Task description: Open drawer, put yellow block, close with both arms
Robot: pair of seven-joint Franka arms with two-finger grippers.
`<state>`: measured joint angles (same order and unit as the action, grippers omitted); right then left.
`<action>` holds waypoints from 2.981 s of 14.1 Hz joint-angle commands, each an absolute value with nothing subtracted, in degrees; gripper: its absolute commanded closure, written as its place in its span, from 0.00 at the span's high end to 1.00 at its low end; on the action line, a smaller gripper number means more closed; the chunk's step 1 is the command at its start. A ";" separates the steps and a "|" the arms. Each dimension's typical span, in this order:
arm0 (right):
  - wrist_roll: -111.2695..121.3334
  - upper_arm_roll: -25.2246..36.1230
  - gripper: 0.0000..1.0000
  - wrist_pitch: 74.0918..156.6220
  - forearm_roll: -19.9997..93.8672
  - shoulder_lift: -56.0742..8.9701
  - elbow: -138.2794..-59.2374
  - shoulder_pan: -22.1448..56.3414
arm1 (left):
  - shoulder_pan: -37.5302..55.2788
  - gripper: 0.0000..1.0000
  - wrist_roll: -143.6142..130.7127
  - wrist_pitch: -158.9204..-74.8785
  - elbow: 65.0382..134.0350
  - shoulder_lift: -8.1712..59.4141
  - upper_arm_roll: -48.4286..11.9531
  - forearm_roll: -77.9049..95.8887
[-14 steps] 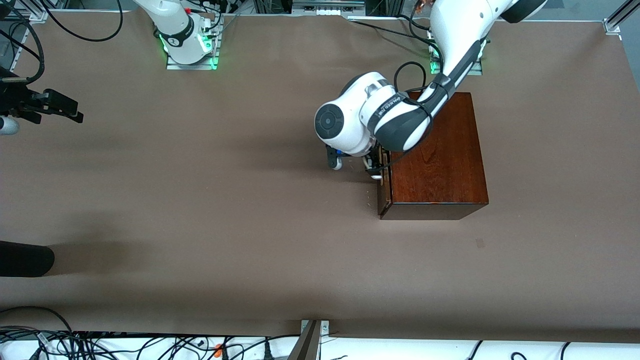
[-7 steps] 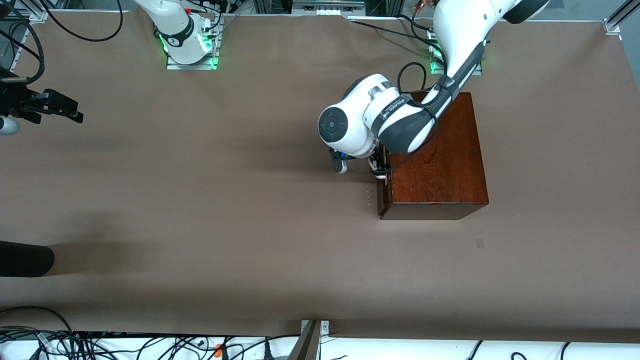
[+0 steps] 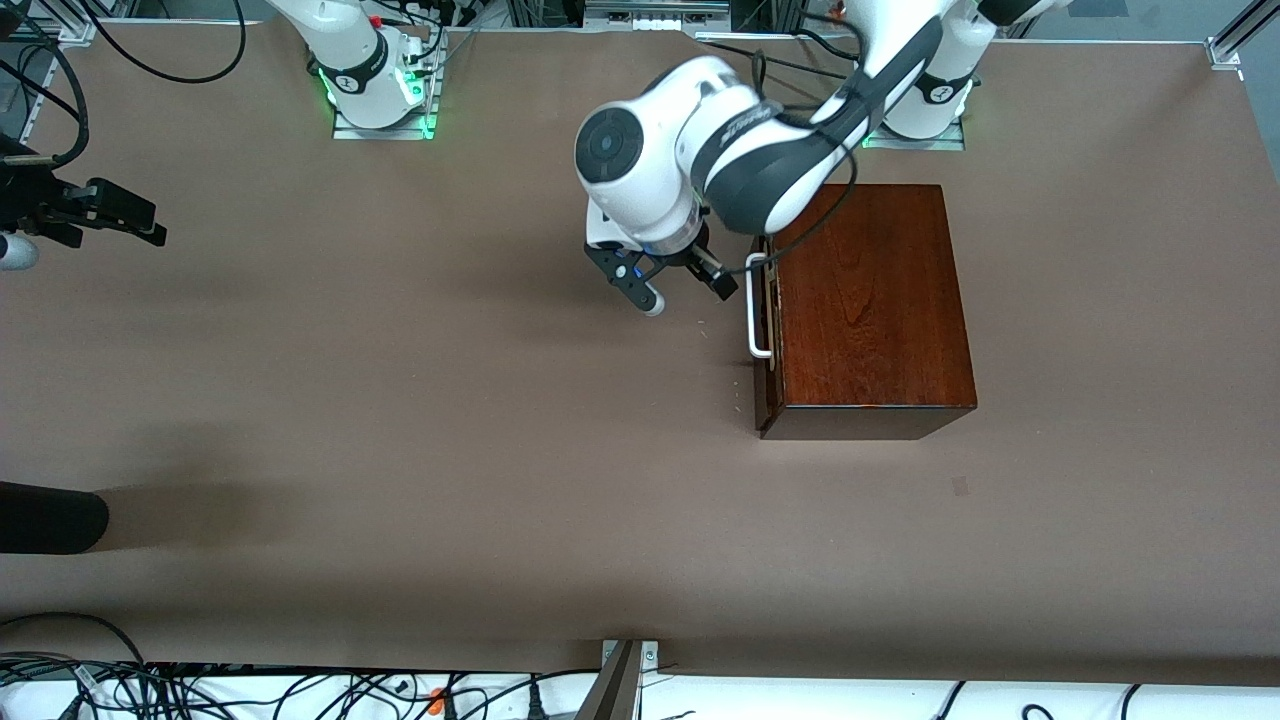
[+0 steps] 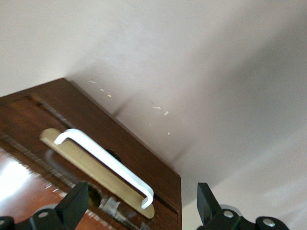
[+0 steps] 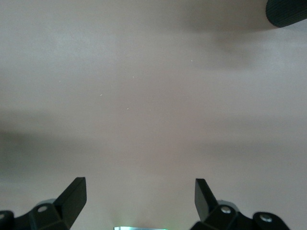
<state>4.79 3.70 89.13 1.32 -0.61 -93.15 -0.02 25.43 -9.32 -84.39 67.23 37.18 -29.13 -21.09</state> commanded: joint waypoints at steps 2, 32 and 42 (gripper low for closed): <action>4.31 2.81 1.00 88.59 2.20 -0.62 -92.72 -1.05 | 22.95 1.00 -11.51 -83.15 66.01 30.34 -27.86 -19.78; 4.31 2.81 1.00 88.51 2.20 -0.62 -92.72 -1.05 | 5.71 1.00 -1.77 -87.98 96.06 -4.83 1.49 -0.26; 4.31 2.81 1.00 88.51 2.20 -0.62 -92.72 -1.05 | 5.10 1.00 -1.67 -88.07 95.80 -4.57 0.97 0.00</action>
